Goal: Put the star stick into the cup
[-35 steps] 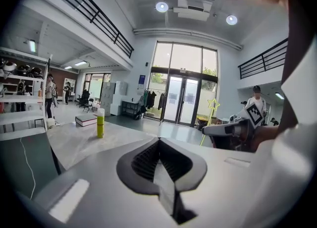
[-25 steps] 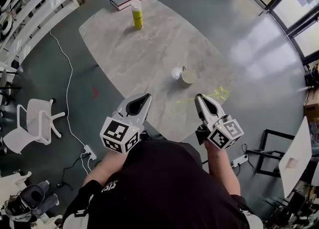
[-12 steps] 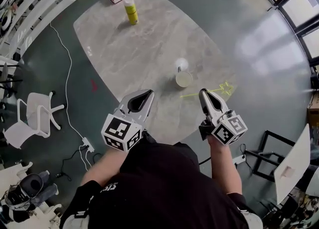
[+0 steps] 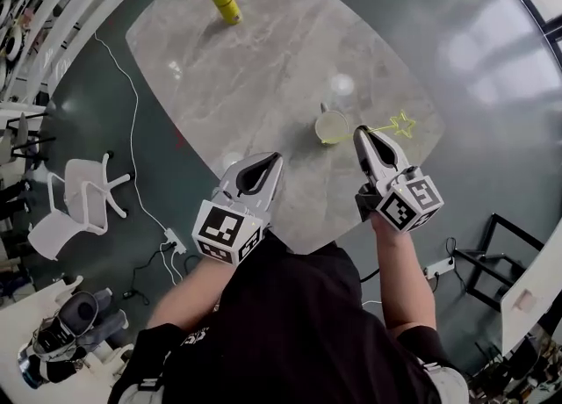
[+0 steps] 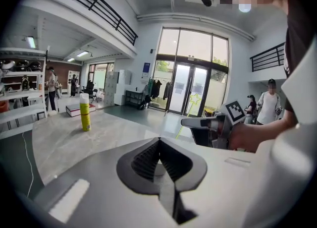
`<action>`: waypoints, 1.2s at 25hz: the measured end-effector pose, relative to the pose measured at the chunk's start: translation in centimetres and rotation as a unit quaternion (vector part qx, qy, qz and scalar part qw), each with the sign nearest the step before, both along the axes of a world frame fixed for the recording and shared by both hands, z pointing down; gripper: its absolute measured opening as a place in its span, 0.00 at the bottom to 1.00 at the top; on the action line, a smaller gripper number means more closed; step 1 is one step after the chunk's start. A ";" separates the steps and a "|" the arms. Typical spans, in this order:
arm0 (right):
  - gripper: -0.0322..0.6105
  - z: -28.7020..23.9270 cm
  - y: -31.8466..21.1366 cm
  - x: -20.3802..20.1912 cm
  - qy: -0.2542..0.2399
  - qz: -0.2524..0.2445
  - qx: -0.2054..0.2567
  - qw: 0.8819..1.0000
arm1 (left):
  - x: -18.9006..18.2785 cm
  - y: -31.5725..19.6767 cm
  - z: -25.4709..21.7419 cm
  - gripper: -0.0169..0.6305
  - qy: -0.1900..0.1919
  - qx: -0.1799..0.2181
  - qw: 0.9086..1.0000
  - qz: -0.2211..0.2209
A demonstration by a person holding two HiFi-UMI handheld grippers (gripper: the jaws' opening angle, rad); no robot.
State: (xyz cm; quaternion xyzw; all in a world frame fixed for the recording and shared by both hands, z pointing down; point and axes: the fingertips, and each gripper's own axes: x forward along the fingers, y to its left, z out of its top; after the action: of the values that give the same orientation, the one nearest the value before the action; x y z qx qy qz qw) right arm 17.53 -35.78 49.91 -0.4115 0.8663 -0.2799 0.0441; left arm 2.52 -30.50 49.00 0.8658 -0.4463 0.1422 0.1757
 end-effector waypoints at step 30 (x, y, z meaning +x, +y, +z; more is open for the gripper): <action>0.23 11.9 -2.8 -1.8 0.064 -0.013 -0.108 0.992 | 0.9 -1.5 4.4 0.03 0.013 -0.062 0.998 0.007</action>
State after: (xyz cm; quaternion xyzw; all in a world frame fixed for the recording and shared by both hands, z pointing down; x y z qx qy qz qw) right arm 15.74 -38.62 61.83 -0.4194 0.8374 -0.3452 -0.0602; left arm 3.42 -31.97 53.36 0.8580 -0.4285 0.1597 0.2339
